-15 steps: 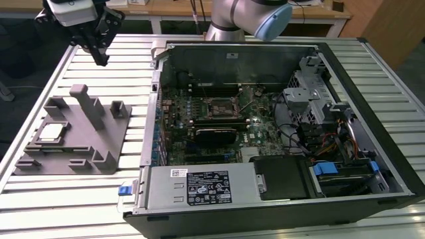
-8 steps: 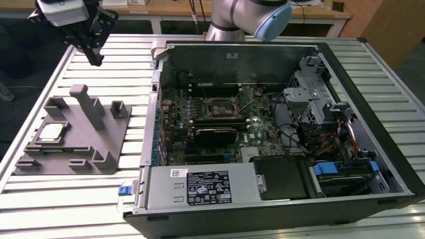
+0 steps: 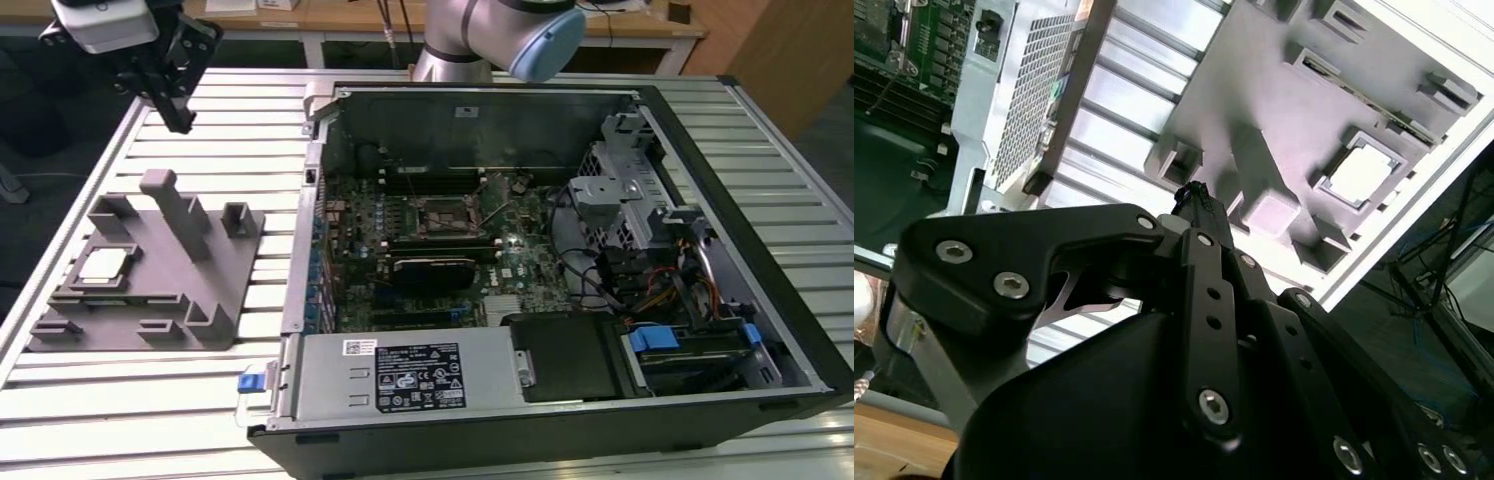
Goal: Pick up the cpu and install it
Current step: 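Reach for the cpu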
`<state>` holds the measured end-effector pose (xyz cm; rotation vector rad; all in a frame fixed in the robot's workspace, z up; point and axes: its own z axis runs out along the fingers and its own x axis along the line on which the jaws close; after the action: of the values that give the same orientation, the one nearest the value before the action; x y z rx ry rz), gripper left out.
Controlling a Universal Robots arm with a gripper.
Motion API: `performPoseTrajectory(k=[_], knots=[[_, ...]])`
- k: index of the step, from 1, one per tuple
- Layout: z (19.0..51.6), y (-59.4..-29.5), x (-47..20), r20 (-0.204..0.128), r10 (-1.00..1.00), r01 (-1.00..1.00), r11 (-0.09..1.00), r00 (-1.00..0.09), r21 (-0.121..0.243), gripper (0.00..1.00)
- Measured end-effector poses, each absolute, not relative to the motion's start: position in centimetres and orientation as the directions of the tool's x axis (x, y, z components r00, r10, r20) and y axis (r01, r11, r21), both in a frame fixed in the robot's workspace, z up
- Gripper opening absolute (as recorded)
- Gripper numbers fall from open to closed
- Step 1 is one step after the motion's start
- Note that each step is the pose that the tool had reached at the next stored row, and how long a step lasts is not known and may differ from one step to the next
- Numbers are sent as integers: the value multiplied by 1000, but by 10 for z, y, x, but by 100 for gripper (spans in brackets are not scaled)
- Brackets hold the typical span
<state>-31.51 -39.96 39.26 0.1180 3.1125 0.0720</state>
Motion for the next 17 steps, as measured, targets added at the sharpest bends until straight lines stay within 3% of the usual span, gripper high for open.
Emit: performPoseTrajectory(k=[17], knots=[[387, -400, -340, -24, 76, 75, 996, -997, 47, 11]])
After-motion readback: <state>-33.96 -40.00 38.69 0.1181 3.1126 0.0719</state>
